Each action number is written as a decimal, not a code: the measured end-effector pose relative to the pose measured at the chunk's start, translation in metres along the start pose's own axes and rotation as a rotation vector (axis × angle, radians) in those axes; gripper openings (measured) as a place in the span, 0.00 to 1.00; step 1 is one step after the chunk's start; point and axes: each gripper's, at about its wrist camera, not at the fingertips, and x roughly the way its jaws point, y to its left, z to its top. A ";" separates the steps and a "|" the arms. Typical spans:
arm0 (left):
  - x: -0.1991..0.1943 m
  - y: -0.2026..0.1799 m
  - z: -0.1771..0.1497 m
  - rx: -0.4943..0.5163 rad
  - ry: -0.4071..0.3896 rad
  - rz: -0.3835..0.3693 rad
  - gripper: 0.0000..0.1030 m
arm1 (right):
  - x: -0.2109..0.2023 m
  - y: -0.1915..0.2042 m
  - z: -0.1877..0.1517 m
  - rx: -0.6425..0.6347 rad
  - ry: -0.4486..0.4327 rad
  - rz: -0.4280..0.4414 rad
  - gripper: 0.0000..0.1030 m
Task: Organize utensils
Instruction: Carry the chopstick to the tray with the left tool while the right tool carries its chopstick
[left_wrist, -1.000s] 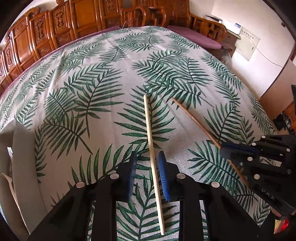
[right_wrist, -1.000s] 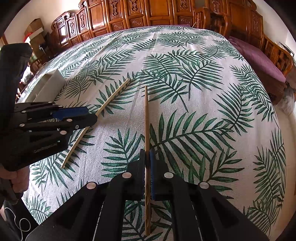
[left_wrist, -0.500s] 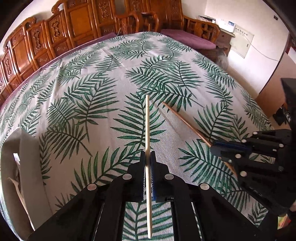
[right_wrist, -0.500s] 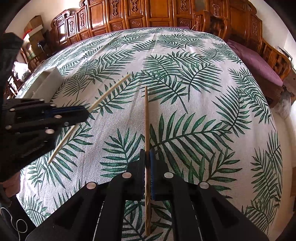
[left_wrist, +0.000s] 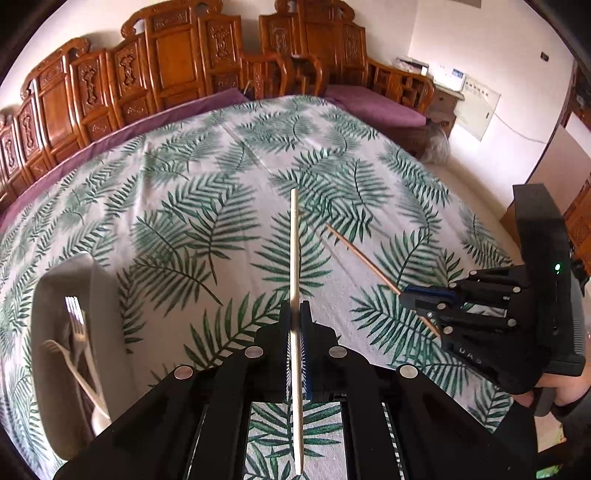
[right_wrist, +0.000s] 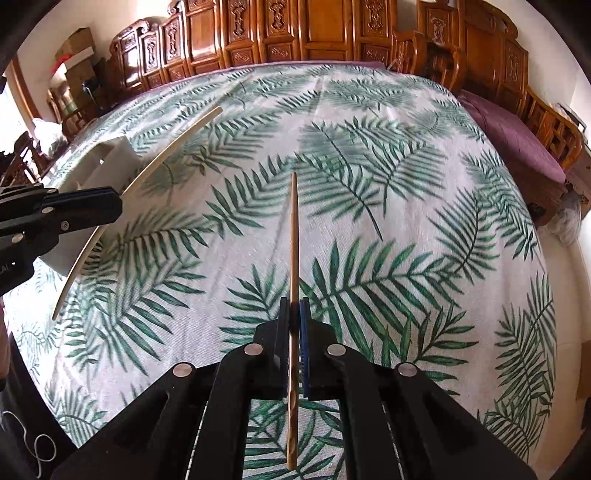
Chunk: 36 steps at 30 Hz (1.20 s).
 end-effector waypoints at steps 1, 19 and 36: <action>-0.005 0.001 0.002 -0.003 -0.007 -0.003 0.04 | -0.003 0.001 0.002 -0.003 -0.007 0.002 0.06; -0.067 0.045 -0.008 -0.030 -0.111 0.070 0.04 | -0.048 0.055 0.026 -0.098 -0.110 0.054 0.06; -0.081 0.143 -0.038 -0.154 -0.107 0.156 0.04 | -0.051 0.131 0.049 -0.152 -0.127 0.107 0.06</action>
